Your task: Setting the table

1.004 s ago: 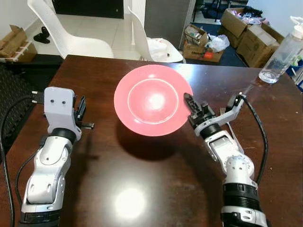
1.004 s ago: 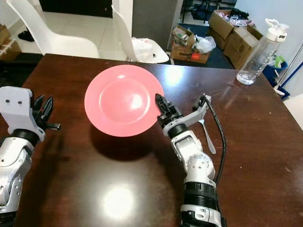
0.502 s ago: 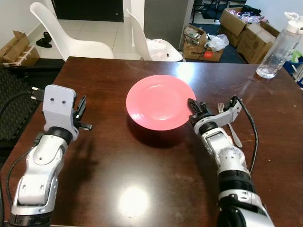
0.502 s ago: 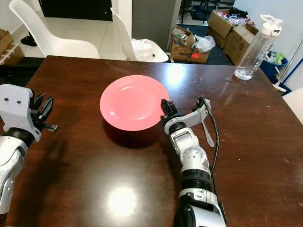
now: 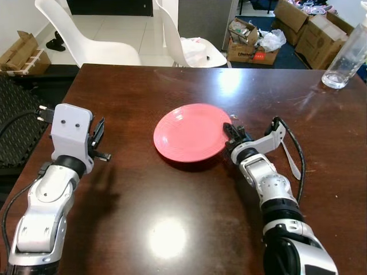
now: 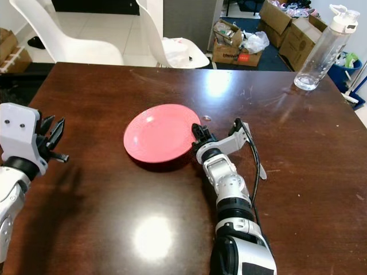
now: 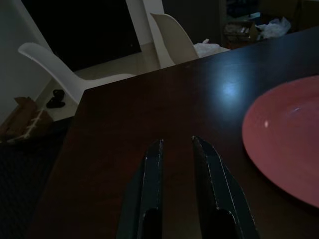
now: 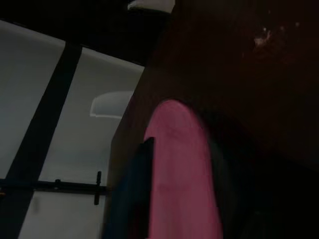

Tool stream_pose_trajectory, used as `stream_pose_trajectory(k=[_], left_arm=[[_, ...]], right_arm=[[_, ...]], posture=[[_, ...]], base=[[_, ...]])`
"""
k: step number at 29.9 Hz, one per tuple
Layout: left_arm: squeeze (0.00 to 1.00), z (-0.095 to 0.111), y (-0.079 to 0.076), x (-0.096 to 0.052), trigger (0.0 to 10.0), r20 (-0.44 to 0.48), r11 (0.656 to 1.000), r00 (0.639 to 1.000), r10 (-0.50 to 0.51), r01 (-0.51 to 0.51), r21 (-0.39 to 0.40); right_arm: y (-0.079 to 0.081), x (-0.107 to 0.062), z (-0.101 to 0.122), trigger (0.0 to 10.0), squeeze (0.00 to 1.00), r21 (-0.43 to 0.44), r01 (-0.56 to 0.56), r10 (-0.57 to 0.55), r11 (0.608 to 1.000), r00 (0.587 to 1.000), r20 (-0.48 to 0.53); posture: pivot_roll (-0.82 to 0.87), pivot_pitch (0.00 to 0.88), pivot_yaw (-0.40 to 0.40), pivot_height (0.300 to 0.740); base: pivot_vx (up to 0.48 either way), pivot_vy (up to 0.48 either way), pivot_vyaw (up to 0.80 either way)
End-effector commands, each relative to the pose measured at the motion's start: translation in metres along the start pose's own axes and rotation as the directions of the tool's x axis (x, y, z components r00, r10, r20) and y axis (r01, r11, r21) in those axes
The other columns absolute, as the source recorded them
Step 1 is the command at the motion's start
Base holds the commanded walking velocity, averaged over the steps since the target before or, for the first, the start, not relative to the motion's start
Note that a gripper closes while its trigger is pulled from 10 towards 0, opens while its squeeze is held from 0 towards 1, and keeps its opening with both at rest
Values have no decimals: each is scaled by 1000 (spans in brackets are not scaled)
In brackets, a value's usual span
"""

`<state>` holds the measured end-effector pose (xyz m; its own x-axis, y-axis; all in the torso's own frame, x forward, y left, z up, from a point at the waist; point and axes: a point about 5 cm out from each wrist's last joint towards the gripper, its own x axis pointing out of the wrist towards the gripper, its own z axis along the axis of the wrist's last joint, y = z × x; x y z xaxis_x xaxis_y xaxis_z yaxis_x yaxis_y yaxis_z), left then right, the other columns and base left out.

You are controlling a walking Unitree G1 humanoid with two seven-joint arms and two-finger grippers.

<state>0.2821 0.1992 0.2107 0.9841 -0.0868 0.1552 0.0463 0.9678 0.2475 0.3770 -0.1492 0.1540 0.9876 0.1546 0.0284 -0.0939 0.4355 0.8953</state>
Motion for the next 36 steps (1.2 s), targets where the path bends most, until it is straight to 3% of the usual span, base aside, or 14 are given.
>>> stream_pose_trajectory(k=[1,3,4,5,6,12,15,16,18,20,21,23,30,36], left_arm=[[0,-3,-1,-3,10000,-20,1000,1000,-5,5,4],[0,-3,-2,-2,10000,-20,1000,1000,-5,5,0],[0,-3,-2,-2,10000,-20,1000,1000,-4,4,-2],[0,-3,-3,-2,10000,-20,1000,1000,-4,4,-3],[0,-3,-3,-2,10000,-20,1000,1000,-3,3,-6],[0,-5,-6,-2,10000,-23,1000,1000,-3,3,-15],[0,-8,-8,-1,10000,-28,1000,1000,-3,3,-26],[0,-10,-10,0,10000,-32,1000,999,-4,3,-31],[0,-11,-12,1,10000,-36,999,999,-4,3,-32],[0,-13,-18,2,10000,-49,998,999,-19,17,-53],[0,-13,-18,2,10000,-49,998,999,-19,17,-53],[0,-16,-25,1,10000,-67,996,997,-38,33,-78],[0,-27,-30,-14,10000,-116,991,991,-64,50,-120],[0,-34,-29,-32,10000,-153,990,984,-91,73,-124]], right_arm=[[-2,-5,6,10000,1000,-6,41,-41,999,998,38],[2,-11,12,10000,1000,-11,77,-76,997,995,71],[5,-16,14,10000,463,-8,91,-90,996,992,85],[8,-20,16,10000,463,-7,98,-96,995,991,92],[9,-27,17,10000,0,3,115,-115,993,989,97],[9,-58,18,10000,0,26,215,-216,976,970,110],[22,-73,21,10000,0,-169,171,-144,971,976,162],[34,-75,20,10000,0,-353,89,-32,931,986,164],[42,-76,17,10000,0,-474,43,34,880,988,153],[55,-75,2,10000,0,-688,-54,142,724,987,71],[55,-75,2,10000,0,-688,-54,142,724,987,71],[61,-78,-17,10000,0,-816,-136,198,562,980,-27],[47,-94,-42,10000,0,-869,-167,186,467,979,-88],[40,-98,-40,10000,0,-869,-124,172,480,984,-46]], posture=[[131,125,83,740],[125,125,77,740],[120,126,72,740],[120,126,72,740],[114,126,70,740],[93,130,61,740],[71,127,60,740],[66,124,60,740],[66,124,60,740],[56,116,60,740],[56,116,60,740],[47,101,68,740],[39,86,58,740],[36,77,61,740]], base=[[0,0,0],[0,0,0],[0,0,0],[0,0,0],[0,0,0],[0,0,0],[0,0,0],[0,0,0],[0,0,0],[0,0,0],[0,0,0],[0,0,0],[0,0,0],[0,0,0]])
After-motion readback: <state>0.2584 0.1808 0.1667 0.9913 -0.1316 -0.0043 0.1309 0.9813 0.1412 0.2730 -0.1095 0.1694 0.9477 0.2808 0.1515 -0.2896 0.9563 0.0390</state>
